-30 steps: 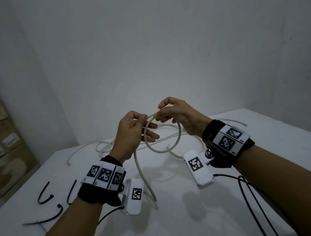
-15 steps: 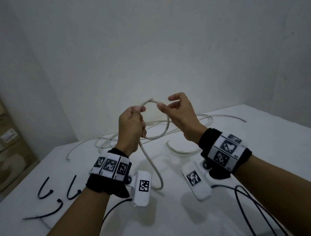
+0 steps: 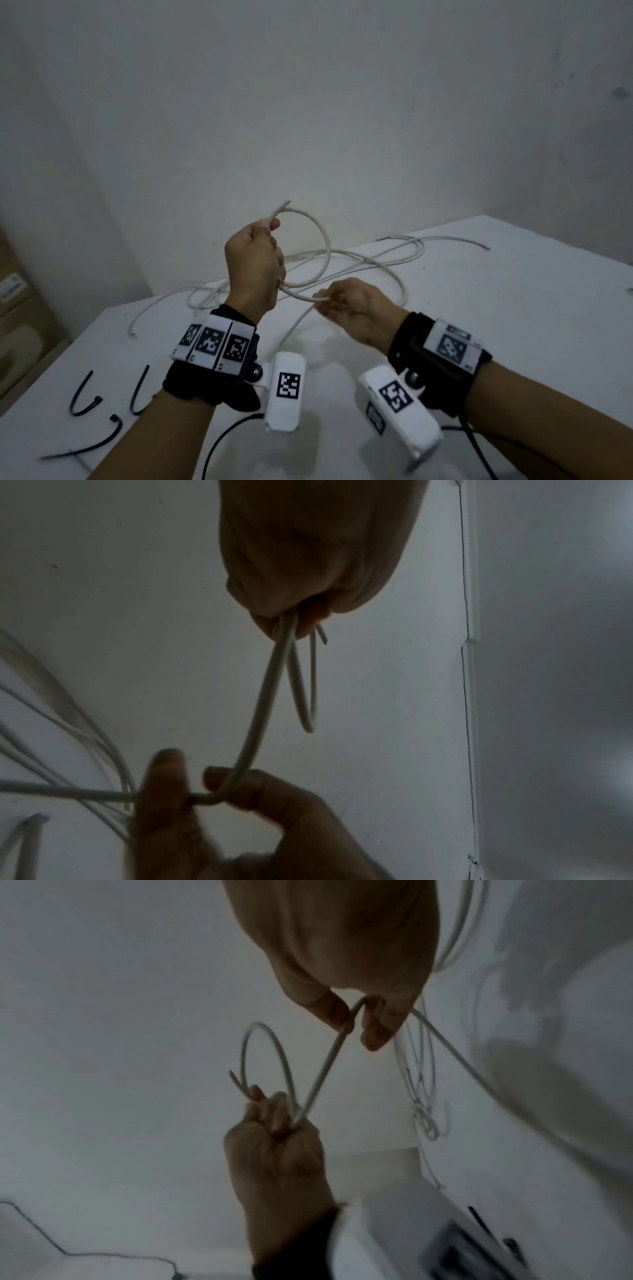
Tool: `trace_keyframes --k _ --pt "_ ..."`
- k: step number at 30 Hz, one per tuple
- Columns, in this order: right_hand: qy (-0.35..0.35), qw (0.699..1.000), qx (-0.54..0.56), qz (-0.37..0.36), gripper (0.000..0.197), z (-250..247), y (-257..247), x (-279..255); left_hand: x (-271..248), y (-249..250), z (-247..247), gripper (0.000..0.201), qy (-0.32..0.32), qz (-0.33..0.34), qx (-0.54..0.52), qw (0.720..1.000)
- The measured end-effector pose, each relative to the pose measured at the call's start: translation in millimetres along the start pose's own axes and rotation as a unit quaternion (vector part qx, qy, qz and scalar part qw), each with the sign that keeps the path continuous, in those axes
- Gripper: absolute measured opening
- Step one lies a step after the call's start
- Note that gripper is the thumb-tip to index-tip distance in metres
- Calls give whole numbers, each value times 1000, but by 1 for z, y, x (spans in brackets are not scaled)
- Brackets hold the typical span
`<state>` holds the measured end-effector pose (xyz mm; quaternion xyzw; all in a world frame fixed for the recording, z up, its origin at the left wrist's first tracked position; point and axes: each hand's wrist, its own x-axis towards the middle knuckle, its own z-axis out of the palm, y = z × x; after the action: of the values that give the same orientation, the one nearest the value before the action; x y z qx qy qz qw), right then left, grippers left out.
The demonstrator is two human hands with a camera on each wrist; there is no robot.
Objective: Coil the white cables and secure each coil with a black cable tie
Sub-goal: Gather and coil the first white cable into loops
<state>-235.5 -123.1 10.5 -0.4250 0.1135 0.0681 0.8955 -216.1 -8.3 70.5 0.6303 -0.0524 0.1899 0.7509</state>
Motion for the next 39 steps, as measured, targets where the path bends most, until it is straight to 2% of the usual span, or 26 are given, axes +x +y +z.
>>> trace_keyframes --k 3,6,8,11,13,15,17,20,24,28,30,32,33,37,39 --pt "-59 997 -11 -55 26 7 -24 -4 -5 -2 -11 24 -13 -28 22 999" --pt "-131 980 -107 -103 42 8 -40 -14 -7 -2 -19 23 -22 -43 34 998" --pt "-156 975 -109 -115 42 7 -45 -18 -8 -1 -22 22 -28 -41 38 998" --pt "-161 980 -73 -96 26 11 -50 -20 -9 -1 -22 24 -52 -15 63 997" --pt "-164 974 -111 -113 16 12 -51 -21 -12 -4 -20 25 -69 17 94 993" --pt "-149 955 -188 -175 16 11 -51 -19 -15 -5 -18 25 -75 60 124 988" --pt "-137 939 -218 -228 15 9 -49 -17 -17 -7 -17 19 -72 95 144 982" --pt "-132 936 -212 -247 20 5 -46 -13 -19 -8 -16 20 -69 130 172 974" --pt "-153 932 -223 -240 18 1 -49 -13 -20 -7 -15 26 -78 145 274 947" --pt "-159 921 -259 -245 16 -2 -53 -11 -15 -11 -16 30 -52 205 397 893" --pt "-158 911 -281 -257 18 -1 -53 -11 -14 -13 -15 29 -48 216 426 877" --pt "-160 885 -337 -280 29 3 -53 -12 -13 -16 -12 28 -50 224 438 869" --pt "-154 859 -387 -297 32 6 -53 -13 -14 -16 -11 27 -49 229 442 866" --pt "-106 716 -577 -378 26 15 -56 -11 -12 -19 -12 29 -60 249 460 850" --pt "-81 680 -603 -408 23 13 -58 -8 -13 -20 -11 31 -71 271 496 822"
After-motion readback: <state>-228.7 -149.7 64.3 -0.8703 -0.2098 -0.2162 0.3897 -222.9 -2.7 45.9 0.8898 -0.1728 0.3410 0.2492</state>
